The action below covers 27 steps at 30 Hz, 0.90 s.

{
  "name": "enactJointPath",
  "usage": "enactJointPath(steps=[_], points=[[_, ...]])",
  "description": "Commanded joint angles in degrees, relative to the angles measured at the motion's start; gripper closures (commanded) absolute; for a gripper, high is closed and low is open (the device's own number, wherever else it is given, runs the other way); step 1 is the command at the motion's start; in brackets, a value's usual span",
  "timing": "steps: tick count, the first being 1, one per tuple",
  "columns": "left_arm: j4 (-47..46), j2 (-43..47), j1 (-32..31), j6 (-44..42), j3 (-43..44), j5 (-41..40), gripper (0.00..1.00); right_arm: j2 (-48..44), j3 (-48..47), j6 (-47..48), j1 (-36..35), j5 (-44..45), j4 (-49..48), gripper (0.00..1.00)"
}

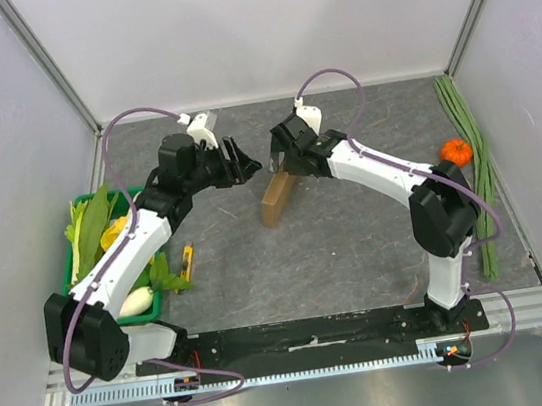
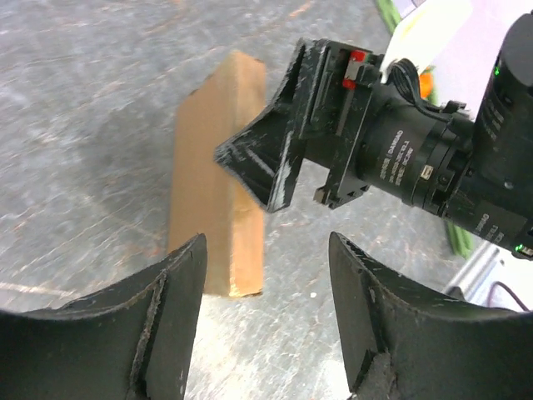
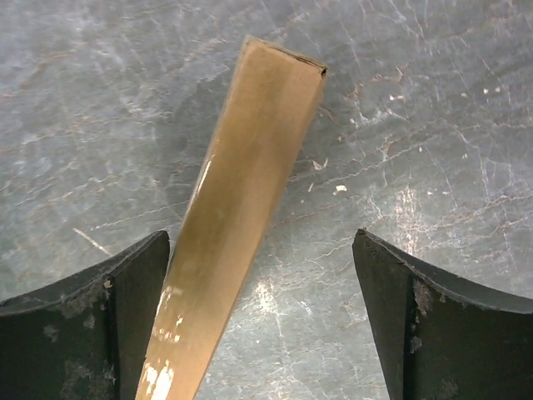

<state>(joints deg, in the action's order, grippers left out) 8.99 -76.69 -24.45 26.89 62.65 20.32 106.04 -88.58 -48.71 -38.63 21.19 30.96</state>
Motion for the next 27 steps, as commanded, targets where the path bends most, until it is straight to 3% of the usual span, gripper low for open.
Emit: enactJointPath(steps=[1, 5, 6, 12, 19, 25, 27], points=[[4.19, 3.82, 0.8, -2.99, -2.88, -9.94, 0.33, 3.12, -4.32, -5.52, 0.31, 3.25, 3.14, 0.02], [4.98, 6.28, 1.5, -2.73, -5.08, -12.49, 0.32, 5.4, -4.59, -5.52, 0.4, 0.18, 1.65, 0.08], [5.15, 6.89, 1.68, -2.55, -5.78, -12.58, 0.32, 5.75, -4.07, -5.26, 0.83, -2.97, 1.21, 0.2], [7.44, 8.57, 2.39, -2.29, -6.58, -13.55, 0.32, 1.81, 7.85, -7.1, 3.29, -15.97, -8.61, 0.51], [9.46, 9.45, 2.65, -2.99, -7.55, -15.92, 0.3, -1.27, 21.5, -7.1, 6.46, -34.44, -33.56, 0.52], [12.36, 9.1, 2.83, -4.66, -7.63, -20.14, 0.27, 0.57, 23.18, -4.38, 7.78, -36.22, -37.47, 0.49], [13.59, 8.75, 2.91, -4.75, -7.55, -22.58, 0.21, 0.49, 23.62, -3.16, 8.57, -34.38, -36.94, 0.37]])
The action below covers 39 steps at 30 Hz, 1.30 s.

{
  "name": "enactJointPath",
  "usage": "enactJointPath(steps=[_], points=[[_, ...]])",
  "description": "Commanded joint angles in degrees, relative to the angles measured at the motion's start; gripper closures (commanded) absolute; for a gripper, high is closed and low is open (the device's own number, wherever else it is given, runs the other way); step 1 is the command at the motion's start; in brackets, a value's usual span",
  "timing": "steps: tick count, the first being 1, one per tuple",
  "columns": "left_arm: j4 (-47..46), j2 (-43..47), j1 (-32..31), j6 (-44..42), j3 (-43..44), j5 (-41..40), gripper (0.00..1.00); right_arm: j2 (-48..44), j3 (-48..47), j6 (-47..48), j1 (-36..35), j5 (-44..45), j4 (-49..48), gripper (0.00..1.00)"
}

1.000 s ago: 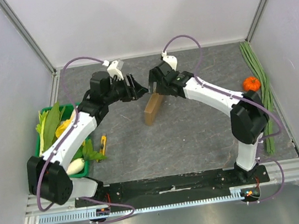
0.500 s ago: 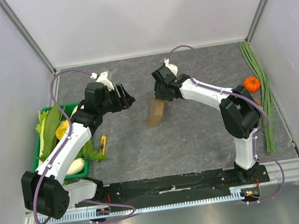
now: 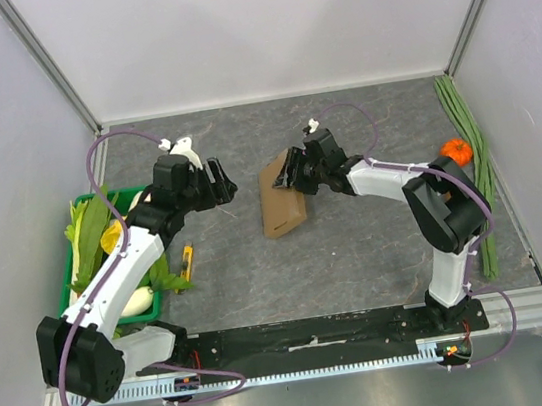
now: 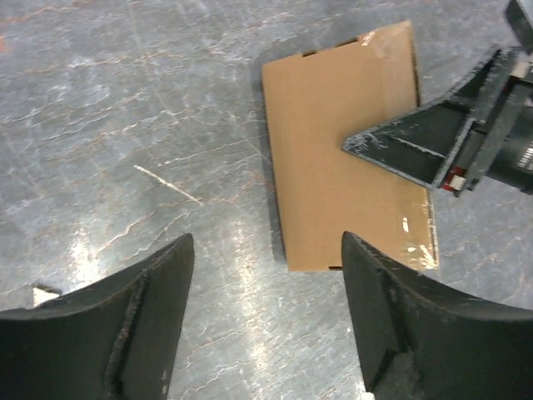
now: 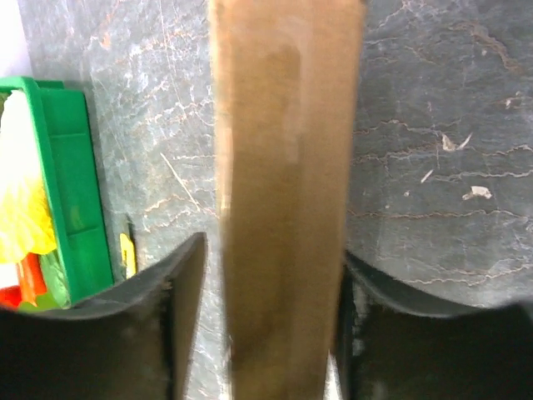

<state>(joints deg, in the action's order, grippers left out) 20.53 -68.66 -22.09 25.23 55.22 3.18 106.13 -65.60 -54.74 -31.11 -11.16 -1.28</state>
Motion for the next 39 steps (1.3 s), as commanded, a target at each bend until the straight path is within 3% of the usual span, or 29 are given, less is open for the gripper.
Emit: enactJointPath(steps=[1, 4, 9, 16, 23, 34, 39], points=[[2.49, 0.55, 0.64, -3.17, -0.29, -6.07, 0.1, 0.05, 0.65, 3.67, 1.14, -0.81, -2.87, 0.3], [3.37, -0.33, 1.08, -3.87, -0.73, -7.57, 0.02, -2.06, 0.48, 7.1, 1.58, 6.75, 3.18, 0.12], [4.42, -2.52, 1.43, -4.49, -0.99, -7.22, 0.01, -3.64, -2.76, 11.84, 2.81, 13.76, 14.25, 0.05], [8.99, -7.44, 1.52, -6.6, -0.12, -12.75, 0.09, -9.61, -3.04, 15.01, 2.9, 24.42, 23.07, 0.05], [15.41, -12.63, 1.87, -4.68, 0.41, -19.35, 0.1, -15.5, -0.32, 16.6, 2.81, 23.9, 23.16, 0.08], [19.63, -13.17, 3.89, 4.64, -4.06, -24.53, 0.09, -14.9, 1.88, 15.19, 2.81, 21.53, 22.99, 0.09], [18.58, -12.28, 7.84, 7.46, -6.88, -18.66, 0.1, -14.81, 1.88, 15.45, 2.81, 21.62, 22.99, 0.1]])
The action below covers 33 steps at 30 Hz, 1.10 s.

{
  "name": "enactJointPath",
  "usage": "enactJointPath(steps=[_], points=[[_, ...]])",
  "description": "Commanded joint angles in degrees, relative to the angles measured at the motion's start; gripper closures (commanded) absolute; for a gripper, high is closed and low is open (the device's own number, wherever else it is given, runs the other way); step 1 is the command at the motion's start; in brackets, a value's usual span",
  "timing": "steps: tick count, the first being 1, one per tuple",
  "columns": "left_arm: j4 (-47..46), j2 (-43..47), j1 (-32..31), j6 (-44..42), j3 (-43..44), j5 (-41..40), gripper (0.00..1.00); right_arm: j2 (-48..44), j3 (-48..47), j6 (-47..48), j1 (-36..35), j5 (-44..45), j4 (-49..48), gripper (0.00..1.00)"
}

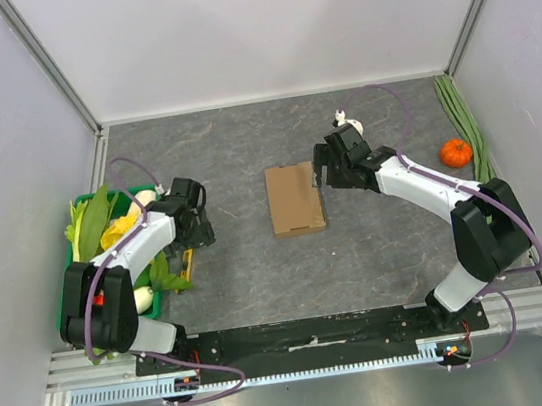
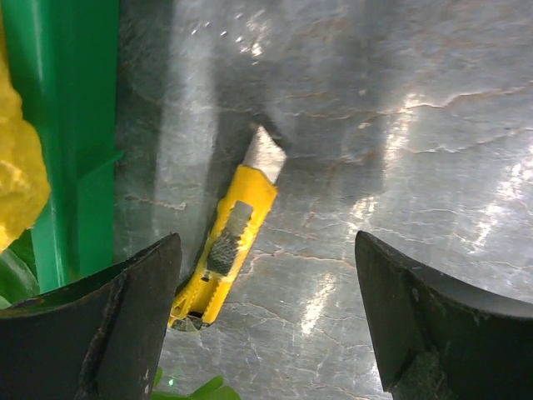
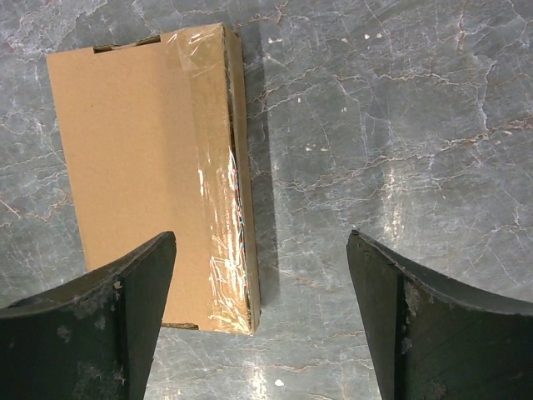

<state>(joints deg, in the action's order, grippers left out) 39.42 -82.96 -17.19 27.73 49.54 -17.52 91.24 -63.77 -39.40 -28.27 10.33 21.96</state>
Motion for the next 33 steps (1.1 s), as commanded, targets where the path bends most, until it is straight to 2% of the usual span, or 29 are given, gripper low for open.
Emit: enactJointPath(steps=[1, 13, 18, 23, 29, 33], points=[[-0.57, 2.18, 3.39, 5.06, -1.46, 3.01, 0.11, 0.08, -0.04, 0.2, 0.06, 0.13, -0.16, 0.1], [-2.85, 0.34, 4.45, 5.59, -4.45, 12.94, 0.34, -0.1, 0.13, 0.81, 0.15, 0.4, 0.11, 0.1], [-2.16, 1.74, 4.53, 4.8, -4.98, 10.93, 0.34, -0.19, 0.66, 0.9, 0.5, 0.4, 0.11, 0.1], [-0.23, 4.12, 4.45, 2.69, -1.38, 7.34, 0.34, -0.27, 0.66, 0.73, 0.5, 0.22, 0.02, 0.1], [1.27, 3.6, 4.62, 1.81, -0.14, -0.58, 0.23, -0.1, 1.01, 0.2, 0.5, -0.04, -0.07, 0.1], [0.75, 0.7, 4.8, 1.8, -0.32, 1.86, 0.21, 0.16, 1.28, -0.24, 0.5, -0.05, -0.07, 0.11]])
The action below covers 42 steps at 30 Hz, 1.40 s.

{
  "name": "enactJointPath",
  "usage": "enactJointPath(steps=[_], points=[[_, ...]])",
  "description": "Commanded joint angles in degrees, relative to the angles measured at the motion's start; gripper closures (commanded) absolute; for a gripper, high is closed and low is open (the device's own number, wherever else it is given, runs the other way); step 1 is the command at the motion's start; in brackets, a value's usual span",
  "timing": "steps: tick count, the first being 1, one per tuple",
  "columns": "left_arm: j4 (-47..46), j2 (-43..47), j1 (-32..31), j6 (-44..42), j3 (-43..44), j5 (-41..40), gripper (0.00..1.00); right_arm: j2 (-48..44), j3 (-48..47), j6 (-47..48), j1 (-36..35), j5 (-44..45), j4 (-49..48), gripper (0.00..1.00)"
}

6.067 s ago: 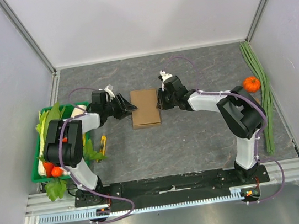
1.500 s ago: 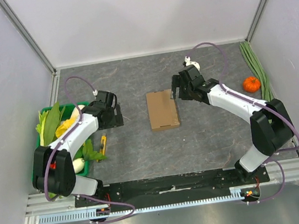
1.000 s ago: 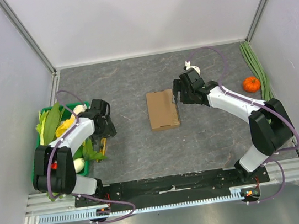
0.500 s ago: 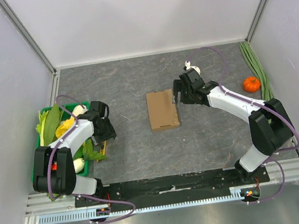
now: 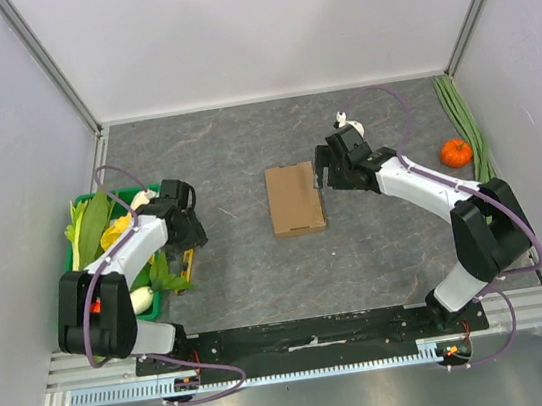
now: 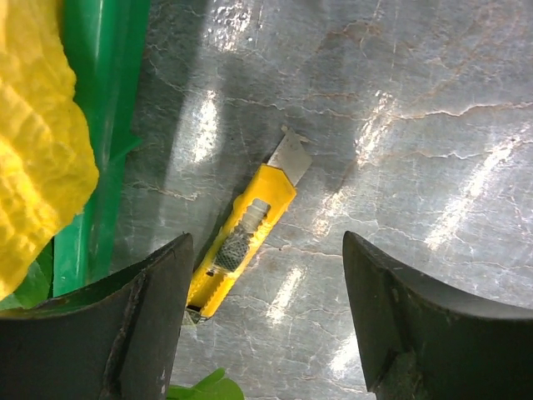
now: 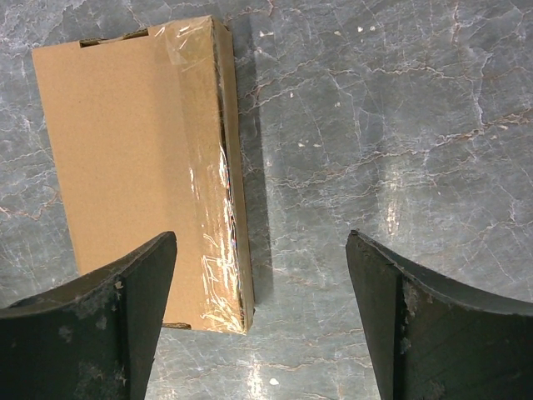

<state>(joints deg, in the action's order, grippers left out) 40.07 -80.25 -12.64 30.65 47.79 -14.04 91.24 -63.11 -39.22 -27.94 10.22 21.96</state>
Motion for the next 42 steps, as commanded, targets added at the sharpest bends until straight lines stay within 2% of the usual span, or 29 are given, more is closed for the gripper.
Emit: enactJointPath(steps=[1, 10, 13, 14, 22, 25, 30, 34, 37, 38, 42], points=[[-0.26, -2.89, 0.34, -0.69, 1.25, -0.38, 0.21, 0.25, 0.62, -0.5, 0.08, 0.07, 0.02, 0.11], [-5.0, -5.0, 1.92, 1.16, -2.7, 7.52, 0.22, -0.19, 1.23, -1.47, 0.26, 0.85, -0.16, 0.11], [-5.27, -5.8, 1.92, 1.6, -3.4, 10.77, 0.31, -0.63, 2.11, -1.73, 0.35, 1.47, -0.42, 0.11], [-5.36, -5.88, 2.01, 1.69, -3.49, 11.4, 0.38, -0.63, 2.29, -1.82, 0.35, 1.56, -0.6, 0.11], [-7.2, -5.62, 1.48, 2.57, -3.84, 17.2, 0.51, -0.63, 1.68, -1.12, 0.35, 0.86, -0.95, 0.11], [-7.9, -6.93, 1.13, 3.36, -2.97, 18.17, 0.53, -0.36, 1.06, -0.51, 0.35, 0.68, -1.12, 0.11], [-8.87, -10.54, 0.69, 4.41, 1.33, 18.7, 0.52, 0.16, 0.53, -0.33, 0.35, -0.02, -1.3, 0.12], [-9.31, -12.21, 0.69, 3.45, 3.89, 17.74, 0.48, 0.43, 0.53, -0.5, 0.35, -0.55, -1.48, 0.12], [-7.65, -13.09, 0.69, -0.67, 5.29, 15.99, 0.44, 0.17, 0.62, -0.59, 0.35, -0.81, -1.56, 0.12], [-7.12, -13.18, 0.69, -1.81, 5.64, 15.45, 0.39, -0.18, 0.71, -0.59, 0.26, -0.9, -1.56, 0.12], [-4.66, -13.88, 0.6, -8.05, 6.17, 15.97, 0.37, -0.98, 1.76, -1.21, 0.26, -1.08, -1.74, 0.12]])
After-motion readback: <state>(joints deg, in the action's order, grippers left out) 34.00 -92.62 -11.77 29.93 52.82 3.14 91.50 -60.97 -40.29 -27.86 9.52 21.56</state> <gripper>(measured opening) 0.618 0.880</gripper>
